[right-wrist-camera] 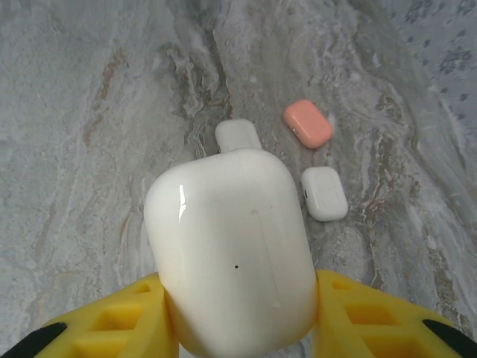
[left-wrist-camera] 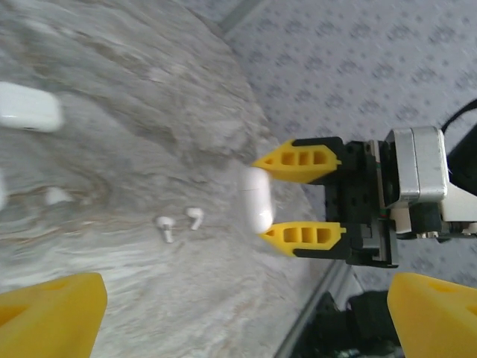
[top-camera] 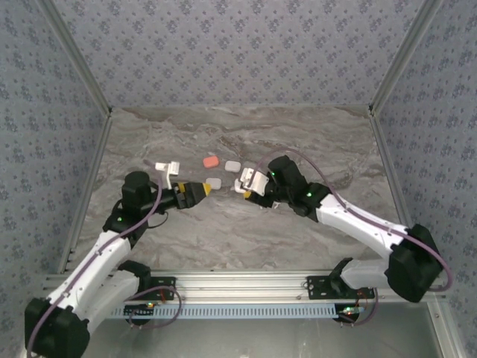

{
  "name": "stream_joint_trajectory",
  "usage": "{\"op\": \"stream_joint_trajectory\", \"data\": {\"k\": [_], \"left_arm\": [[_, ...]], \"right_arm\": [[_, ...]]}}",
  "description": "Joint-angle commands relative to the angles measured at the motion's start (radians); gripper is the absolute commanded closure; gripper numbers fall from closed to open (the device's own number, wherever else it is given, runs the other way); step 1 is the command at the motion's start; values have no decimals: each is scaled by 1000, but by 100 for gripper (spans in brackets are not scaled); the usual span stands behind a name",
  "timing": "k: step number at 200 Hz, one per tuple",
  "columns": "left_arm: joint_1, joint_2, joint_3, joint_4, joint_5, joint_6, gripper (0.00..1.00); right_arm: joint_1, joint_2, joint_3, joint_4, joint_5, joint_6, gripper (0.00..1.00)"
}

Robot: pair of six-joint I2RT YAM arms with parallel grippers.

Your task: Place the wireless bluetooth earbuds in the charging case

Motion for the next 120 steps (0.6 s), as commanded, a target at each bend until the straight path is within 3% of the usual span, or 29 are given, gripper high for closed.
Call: {"op": "stream_joint_trajectory", "data": {"k": [1, 57, 88, 120], "left_arm": [[-74, 64, 66, 86, 10, 5, 5], [-243, 274, 183, 172, 2, 0, 12], [-286, 349, 233, 189, -3, 0, 17], [-308, 397, 261, 200, -3, -6, 29]], "right_arm": [[10, -76, -32, 47, -2, 56, 58], [49, -196, -75, 48, 39, 64, 57], [60, -215, -75, 39, 58, 59, 58], [61, -219, -76, 43, 71, 65, 57]]}}
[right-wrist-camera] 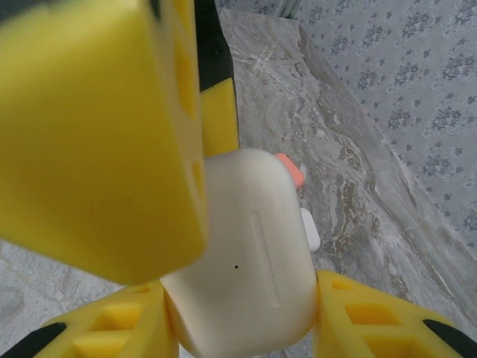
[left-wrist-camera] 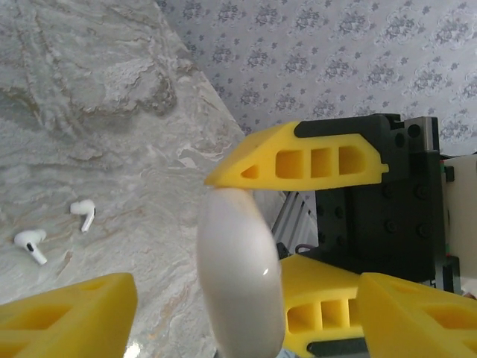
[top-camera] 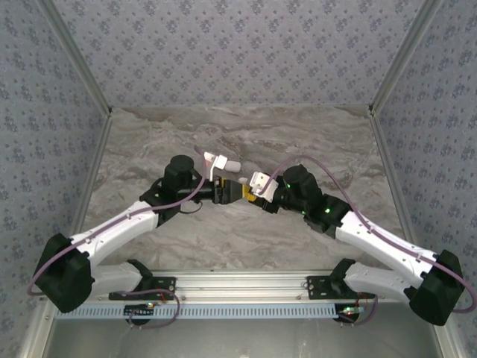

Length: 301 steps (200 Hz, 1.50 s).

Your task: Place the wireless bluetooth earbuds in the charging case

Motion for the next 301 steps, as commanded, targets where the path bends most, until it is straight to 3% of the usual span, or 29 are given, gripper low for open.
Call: {"op": "stream_joint_trajectory", "data": {"k": [1, 69, 98, 132, 165, 197, 232, 301], "left_arm": [[-16, 24, 47, 46, -1, 1, 30], [-21, 46, 57, 54, 0, -3, 57], [-22, 47, 55, 57, -3, 6, 68], [-21, 32, 49, 39, -41, 52, 79], [-21, 11, 36, 46, -98, 144, 85], [-22, -14, -9, 129, -125, 262, 95], [-23, -51, -84, 245, -116, 383, 97], [-24, -96, -121, 259, -65, 478, 100]], "right_arm": [[5, -17, -11, 9, 29, 21, 57], [5, 4, 9, -3, 64, 43, 56], [2, 22, 24, -25, 61, 51, 51], [-25, -19, 13, -37, 21, 92, 32], [-91, -141, -50, -12, -96, 168, 0], [-196, -248, -116, 46, -265, 304, 0], [-267, -274, -156, 146, -378, 476, 0], [-257, -137, -93, 201, -369, 513, 0]]}}
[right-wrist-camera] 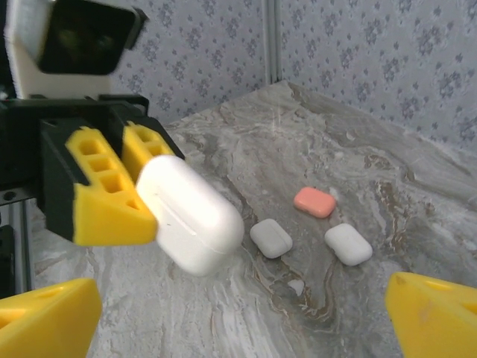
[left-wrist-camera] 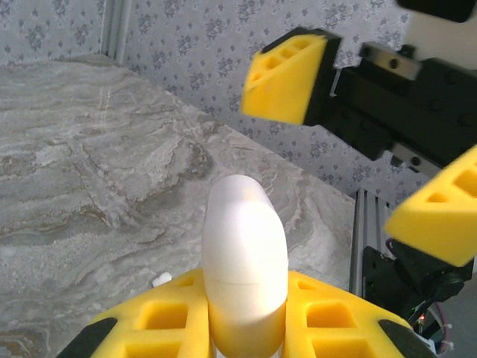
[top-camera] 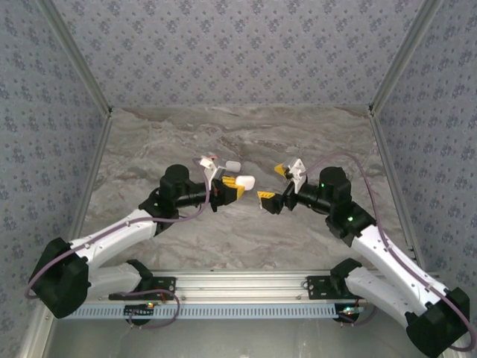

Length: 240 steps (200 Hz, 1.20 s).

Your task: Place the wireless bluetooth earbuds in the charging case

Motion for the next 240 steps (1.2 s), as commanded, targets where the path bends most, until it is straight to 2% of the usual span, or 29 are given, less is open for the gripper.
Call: {"op": "stream_joint_trajectory", "data": {"k": [1, 95, 240], "left_arm": [[-6, -36, 5, 64, 34, 62, 100], [-15, -57, -5, 41, 48, 108, 100], [-16, -73, -13, 6, 42, 139, 100]], "right_arm": [[12, 46, 53, 40, -11, 38, 0], [22, 174, 130, 52, 34, 28, 5], [0, 266, 245, -23, 56, 7, 4]]}}
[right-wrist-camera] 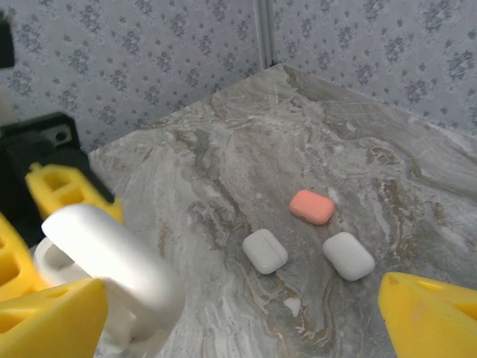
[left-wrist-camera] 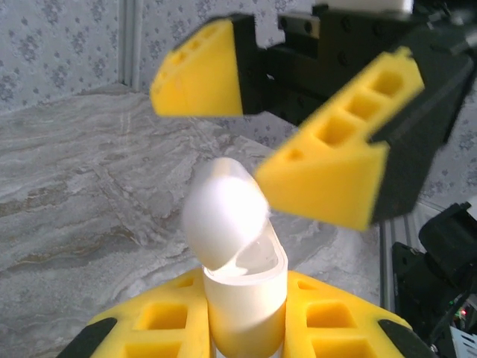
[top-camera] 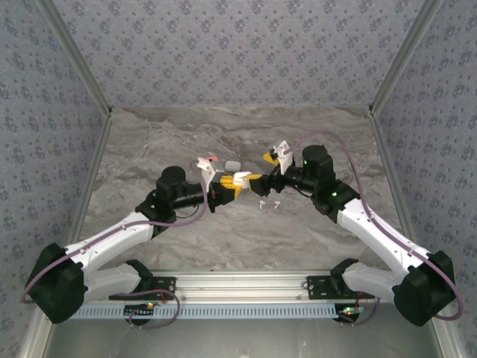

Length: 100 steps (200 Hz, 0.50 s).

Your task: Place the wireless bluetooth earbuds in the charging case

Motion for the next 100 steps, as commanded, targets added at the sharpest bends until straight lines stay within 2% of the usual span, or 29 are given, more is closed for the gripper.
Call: {"op": "stream_joint_trajectory", "data": {"k": [1, 32, 64, 100], "left_arm": [[-15, -30, 3, 17, 66, 27, 100], [-14, -37, -1, 11, 61, 31, 100], [-15, -54, -13, 1, 28, 38, 100], [-14, -94, -59, -4, -15, 52, 100]], "right_arm": [[-8, 16, 45, -10, 31, -10, 4], [-14, 26, 64, -25, 11, -8, 4], [-22, -38, 56, -48, 22, -5, 3], [-54, -115, 63, -201, 92, 43, 2]]}}
